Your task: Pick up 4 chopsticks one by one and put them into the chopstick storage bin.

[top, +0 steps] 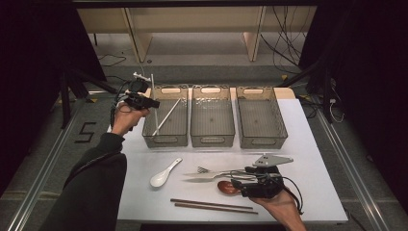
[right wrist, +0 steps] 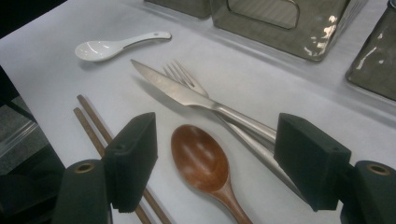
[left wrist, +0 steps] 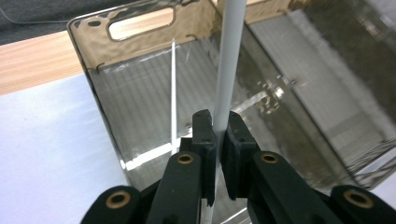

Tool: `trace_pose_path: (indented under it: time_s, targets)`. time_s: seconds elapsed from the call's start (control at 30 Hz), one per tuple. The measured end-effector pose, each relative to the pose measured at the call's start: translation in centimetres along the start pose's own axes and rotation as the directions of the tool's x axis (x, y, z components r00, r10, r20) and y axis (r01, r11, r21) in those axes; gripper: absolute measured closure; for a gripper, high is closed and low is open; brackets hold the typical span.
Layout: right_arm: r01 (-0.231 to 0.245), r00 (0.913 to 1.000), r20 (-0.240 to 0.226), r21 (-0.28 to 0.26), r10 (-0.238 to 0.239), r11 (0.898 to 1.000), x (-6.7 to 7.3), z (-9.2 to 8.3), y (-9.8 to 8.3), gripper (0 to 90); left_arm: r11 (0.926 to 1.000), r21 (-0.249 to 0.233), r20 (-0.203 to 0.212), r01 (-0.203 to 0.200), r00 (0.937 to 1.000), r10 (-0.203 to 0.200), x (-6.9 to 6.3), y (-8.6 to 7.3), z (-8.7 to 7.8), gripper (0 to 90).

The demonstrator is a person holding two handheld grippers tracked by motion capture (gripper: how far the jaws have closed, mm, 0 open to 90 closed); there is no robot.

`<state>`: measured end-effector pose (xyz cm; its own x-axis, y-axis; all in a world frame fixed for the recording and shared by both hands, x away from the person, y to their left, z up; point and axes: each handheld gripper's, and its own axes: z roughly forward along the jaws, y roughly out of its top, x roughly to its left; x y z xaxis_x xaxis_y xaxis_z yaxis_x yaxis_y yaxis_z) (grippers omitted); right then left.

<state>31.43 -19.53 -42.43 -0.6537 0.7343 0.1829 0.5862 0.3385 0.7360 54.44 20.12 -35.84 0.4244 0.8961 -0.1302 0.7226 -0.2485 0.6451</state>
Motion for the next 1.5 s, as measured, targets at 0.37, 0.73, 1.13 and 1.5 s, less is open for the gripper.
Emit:
trace_pose_path:
  time_s: [0.37,0.73,1.13,1.5]
  targets:
    - [0.003,1.0,-0.002,0.008,-0.003,1.0,-0.1,0.1,-0.1,31.0,0.9995,0.022,0.016,0.022,0.9996,-0.023,0.6,-0.5,1.0,84.1]
    - [-0.006,1.0,0.002,0.006,0.006,1.0,-0.2,0.0,-0.2,31.2,0.9991,0.037,0.013,0.019,0.9997,-0.02,-0.1,-0.1,2.4,83.4]
    - [-0.01,0.9999,0.004,0.007,0.01,1.0,-0.3,-0.1,-0.2,31.2,0.9987,-0.016,0.008,0.049,0.9988,-0.049,-0.2,-0.4,2.8,54.6]
    - [-0.01,0.9998,0.019,0.005,0.009,1.0,-0.8,-0.4,-0.2,31.2,0.9943,-0.091,0.11,0.056,0.9929,-0.046,-1.9,-1.0,-0.8,30.5]
